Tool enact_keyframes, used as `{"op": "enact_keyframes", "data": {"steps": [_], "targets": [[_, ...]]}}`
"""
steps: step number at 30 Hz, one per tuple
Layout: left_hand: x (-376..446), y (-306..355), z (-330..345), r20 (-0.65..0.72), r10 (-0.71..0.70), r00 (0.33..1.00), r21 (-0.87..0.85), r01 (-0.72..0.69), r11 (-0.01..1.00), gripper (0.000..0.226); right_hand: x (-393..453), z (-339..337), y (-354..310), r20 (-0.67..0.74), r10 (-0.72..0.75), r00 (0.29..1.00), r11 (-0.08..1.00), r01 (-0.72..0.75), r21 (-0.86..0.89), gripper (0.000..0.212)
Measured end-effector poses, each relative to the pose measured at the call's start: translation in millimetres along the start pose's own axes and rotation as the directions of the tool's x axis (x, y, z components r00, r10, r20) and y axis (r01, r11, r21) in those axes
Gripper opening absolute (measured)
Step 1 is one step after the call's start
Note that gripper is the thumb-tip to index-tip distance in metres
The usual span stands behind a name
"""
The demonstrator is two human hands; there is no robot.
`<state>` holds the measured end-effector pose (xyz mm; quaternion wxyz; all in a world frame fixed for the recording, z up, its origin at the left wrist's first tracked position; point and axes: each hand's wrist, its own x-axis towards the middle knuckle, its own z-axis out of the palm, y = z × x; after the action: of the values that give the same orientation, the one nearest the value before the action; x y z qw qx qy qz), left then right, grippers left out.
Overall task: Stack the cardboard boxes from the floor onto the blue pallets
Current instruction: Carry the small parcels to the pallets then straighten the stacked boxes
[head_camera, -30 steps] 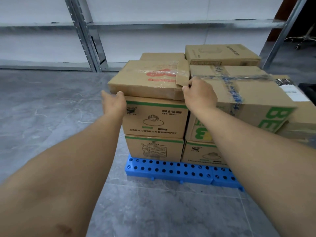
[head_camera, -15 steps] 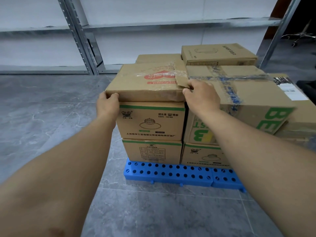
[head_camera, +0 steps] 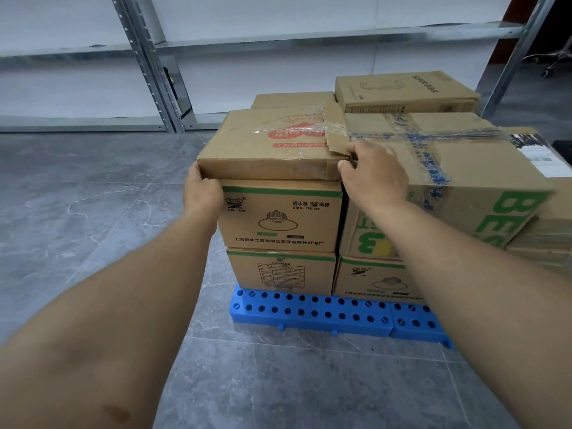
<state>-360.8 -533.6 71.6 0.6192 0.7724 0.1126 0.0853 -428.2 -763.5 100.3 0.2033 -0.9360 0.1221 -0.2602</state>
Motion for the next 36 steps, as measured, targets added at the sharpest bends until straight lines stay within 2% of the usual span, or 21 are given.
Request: {"op": "enact_keyframes", "data": {"steps": [9,18,24,27,30,33,36], "targets": [[-0.2,3.0,1.7,0.020,-0.021,1.000,-0.042,0.022,0.999,0.060,-1.3,1.3,1.6,-0.007,-0.004,1.000,1.000,0.004,0.006,0.034],[0.4,-1.8,2.0,0.033,-0.013,0.999,-0.094,0.016,0.995,0.051,-2.9,3.1,6.9,-0.018,-0.019,1.000,1.000,0.019,0.011,0.032],[-2.5,-2.0,5.1,-0.026,0.031,0.999,-0.095,-0.033,0.995,0.056,0.0,2.5,8.4,-0.019,-0.047,0.999,0.999,0.047,-0.005,0.032],[-5.8,4.1,10.2,-0.108,0.086,0.990,-0.034,-0.090,0.995,0.060,6.8,1.8,10.9,-0.053,-0.035,0.998,0.999,0.036,0.007,0.032],[-6.0,16.4,17.5,-0.192,0.216,0.957,0.082,-0.203,0.976,0.058,16.8,6.2,14.7,-0.065,-0.028,0.997,0.999,0.029,0.020,0.037],[-6.1,31.8,29.3,-0.167,0.324,0.931,0.123,-0.306,0.944,0.057,21.3,11.6,15.6,-0.094,-0.022,0.995,0.996,0.031,0.087,0.041],[-13.2,43.3,39.1,-0.127,0.368,0.921,0.208,-0.338,0.918,0.059,20.0,10.2,13.9,-0.064,-0.019,0.998,0.994,0.026,0.109,0.044]]}}
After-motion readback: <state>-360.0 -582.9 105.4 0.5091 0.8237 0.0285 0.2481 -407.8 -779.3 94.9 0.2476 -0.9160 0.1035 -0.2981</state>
